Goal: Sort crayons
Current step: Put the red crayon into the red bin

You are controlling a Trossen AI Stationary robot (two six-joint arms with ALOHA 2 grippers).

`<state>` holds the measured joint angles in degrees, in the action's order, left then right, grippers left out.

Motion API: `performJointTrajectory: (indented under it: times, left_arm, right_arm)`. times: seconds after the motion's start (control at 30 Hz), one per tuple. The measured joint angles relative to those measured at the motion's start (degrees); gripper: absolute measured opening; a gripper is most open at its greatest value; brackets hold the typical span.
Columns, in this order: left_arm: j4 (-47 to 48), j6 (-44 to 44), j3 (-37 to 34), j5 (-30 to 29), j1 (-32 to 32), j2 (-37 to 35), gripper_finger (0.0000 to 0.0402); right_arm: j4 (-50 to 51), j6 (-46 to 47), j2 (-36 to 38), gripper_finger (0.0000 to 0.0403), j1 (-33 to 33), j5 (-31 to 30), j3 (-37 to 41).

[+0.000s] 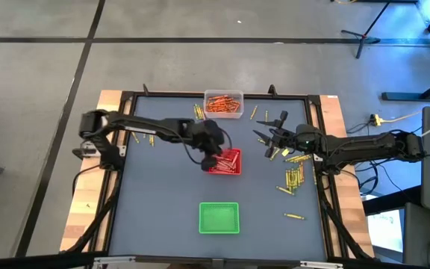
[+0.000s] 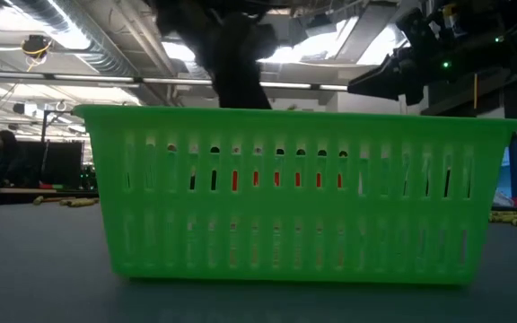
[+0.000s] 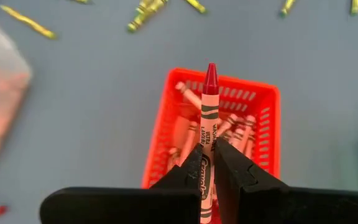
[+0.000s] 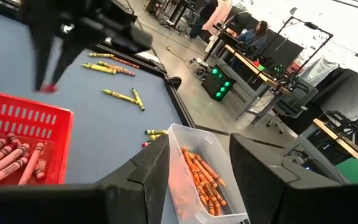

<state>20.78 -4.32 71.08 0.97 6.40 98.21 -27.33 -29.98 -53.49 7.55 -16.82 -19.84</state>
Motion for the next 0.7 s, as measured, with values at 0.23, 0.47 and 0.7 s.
performJointTrajectory:
  times: [0.23, 0.47, 0.7]
  left_arm:
    - [5.61, -0.02, 8.63, -0.03, -1.41, 10.09, 0.0006]
    - [5.61, 4.41, 9.69, 0.41, -3.20, 13.12, 0.0007]
    - [5.83, 0.52, 9.72, -0.67, -3.77, 12.85, 0.0072]
  right_arm:
    - [1.33, 0.02, 0.00, 0.0166, 0.00, 0.00, -0.02]
    - [1.86, 0.05, 0.01, 0.0166, 0.00, 0.00, 0.00]
    - [1.83, 0.11, 0.00, 0.0166, 0.00, 0.00, 0.00]
